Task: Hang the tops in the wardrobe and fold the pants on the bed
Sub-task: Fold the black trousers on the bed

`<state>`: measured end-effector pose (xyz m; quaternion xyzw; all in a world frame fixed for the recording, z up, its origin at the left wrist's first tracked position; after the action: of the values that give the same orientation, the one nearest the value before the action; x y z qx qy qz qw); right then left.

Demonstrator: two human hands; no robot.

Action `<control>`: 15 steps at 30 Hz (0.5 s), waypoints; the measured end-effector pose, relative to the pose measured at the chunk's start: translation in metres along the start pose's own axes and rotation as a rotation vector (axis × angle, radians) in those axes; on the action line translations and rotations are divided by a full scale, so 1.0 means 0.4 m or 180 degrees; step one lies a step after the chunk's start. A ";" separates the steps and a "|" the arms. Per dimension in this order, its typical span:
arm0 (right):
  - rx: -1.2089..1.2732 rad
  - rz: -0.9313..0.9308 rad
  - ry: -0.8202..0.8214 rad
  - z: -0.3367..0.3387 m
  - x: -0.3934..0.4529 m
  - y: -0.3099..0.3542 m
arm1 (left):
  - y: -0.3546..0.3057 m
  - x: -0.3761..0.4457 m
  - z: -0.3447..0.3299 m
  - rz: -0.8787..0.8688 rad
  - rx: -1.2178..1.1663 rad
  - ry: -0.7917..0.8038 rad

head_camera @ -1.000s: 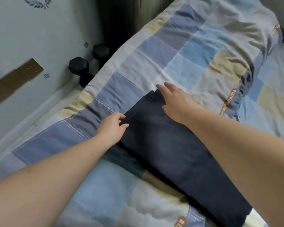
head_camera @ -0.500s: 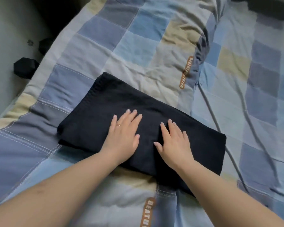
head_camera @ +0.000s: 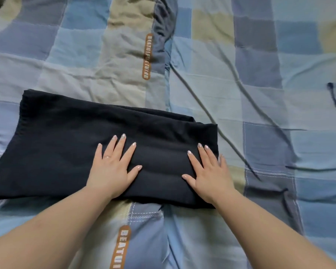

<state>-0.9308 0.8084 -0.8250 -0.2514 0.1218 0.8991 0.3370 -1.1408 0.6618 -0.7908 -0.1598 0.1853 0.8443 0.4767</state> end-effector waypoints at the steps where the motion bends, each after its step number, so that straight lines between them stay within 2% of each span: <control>1: 0.0133 -0.0112 0.0049 -0.003 -0.011 -0.025 | -0.009 -0.001 0.005 0.0076 0.0000 0.0053; 3: 0.0758 -0.0310 0.0024 -0.002 -0.034 -0.062 | -0.044 -0.009 0.030 0.0055 -0.0125 -0.0010; 4: 0.1262 -0.0407 -0.0087 0.002 -0.047 -0.075 | -0.073 -0.019 0.047 -0.0129 -0.0225 -0.0123; 7: 0.2780 -0.0842 -0.0369 -0.015 -0.097 -0.116 | -0.199 -0.078 0.090 -0.1081 -0.0375 -0.0539; 10: 0.3880 -0.1009 0.0167 -0.087 -0.150 -0.097 | -0.323 -0.131 0.077 -0.1672 -0.0319 -0.0402; 13: 0.4911 -0.1303 0.0384 -0.124 -0.168 -0.075 | -0.396 -0.137 0.051 -0.1590 -0.0205 -0.0198; 15: 0.5153 -0.1402 0.0508 -0.130 -0.158 -0.085 | -0.422 -0.124 0.046 -0.1432 -0.0193 -0.0207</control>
<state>-0.8479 0.7792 -0.8367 -0.0130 0.7005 0.4274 0.5714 -0.9723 0.7139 -0.7796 -0.1841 0.1041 0.7266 0.6537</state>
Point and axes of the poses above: each hand's wrist, its own x-axis towards the middle knuckle, its own z-axis out of the back of the hand, y = z × x, the point moved 5 cm from there along x, towards the middle knuckle, and after that the axes turned 1 degree about -x, right-handed, at the moved point
